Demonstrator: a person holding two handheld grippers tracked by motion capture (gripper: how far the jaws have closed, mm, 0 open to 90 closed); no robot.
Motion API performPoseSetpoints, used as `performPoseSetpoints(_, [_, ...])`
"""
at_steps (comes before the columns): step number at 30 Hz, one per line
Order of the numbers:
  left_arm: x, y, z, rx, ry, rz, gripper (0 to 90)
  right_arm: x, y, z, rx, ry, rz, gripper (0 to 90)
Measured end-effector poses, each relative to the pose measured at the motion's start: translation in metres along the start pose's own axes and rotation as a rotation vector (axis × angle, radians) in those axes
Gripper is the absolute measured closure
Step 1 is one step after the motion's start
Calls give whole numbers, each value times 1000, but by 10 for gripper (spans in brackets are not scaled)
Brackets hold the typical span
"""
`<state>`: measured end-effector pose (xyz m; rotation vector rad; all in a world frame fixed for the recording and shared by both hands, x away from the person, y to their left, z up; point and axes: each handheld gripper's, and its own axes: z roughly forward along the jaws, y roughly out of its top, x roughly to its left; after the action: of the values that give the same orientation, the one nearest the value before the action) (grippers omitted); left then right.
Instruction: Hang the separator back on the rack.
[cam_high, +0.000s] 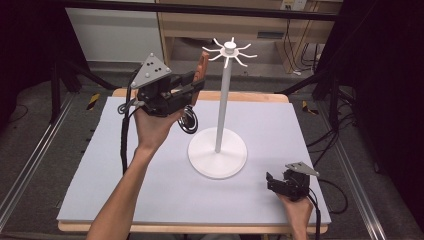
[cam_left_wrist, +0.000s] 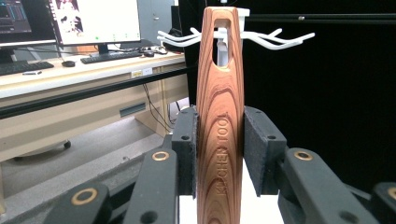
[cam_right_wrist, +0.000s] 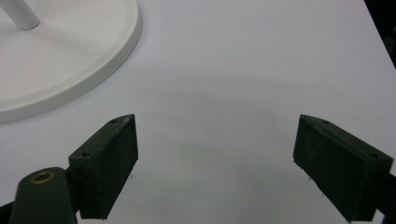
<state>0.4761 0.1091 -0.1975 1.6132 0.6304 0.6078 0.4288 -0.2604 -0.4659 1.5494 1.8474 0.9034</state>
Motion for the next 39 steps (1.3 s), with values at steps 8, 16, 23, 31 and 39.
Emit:
performPoseSetpoints(8, [0, -2, 8, 9, -12, -6, 669, 0, 0, 0, 1, 2, 3, 144])
performPoseSetpoints(16, [-1, -5, 15, 19, -20, -5, 669, 0, 0, 0, 1, 2, -1, 144])
performPoseSetpoints(23, [-1, -7, 19, 14, -30, -10, 668, 0, 0, 0, 1, 1, 2, 144])
performPoseSetpoints(31, [-1, -10, 23, 9, -24, -6, 664, 1, 0, 0, 3, 0, 1, 144])
performPoseSetpoints(39, [-2, -12, 27, 6, -25, -5, 656, 1, 0, 0, 5, 3, 0, 144])
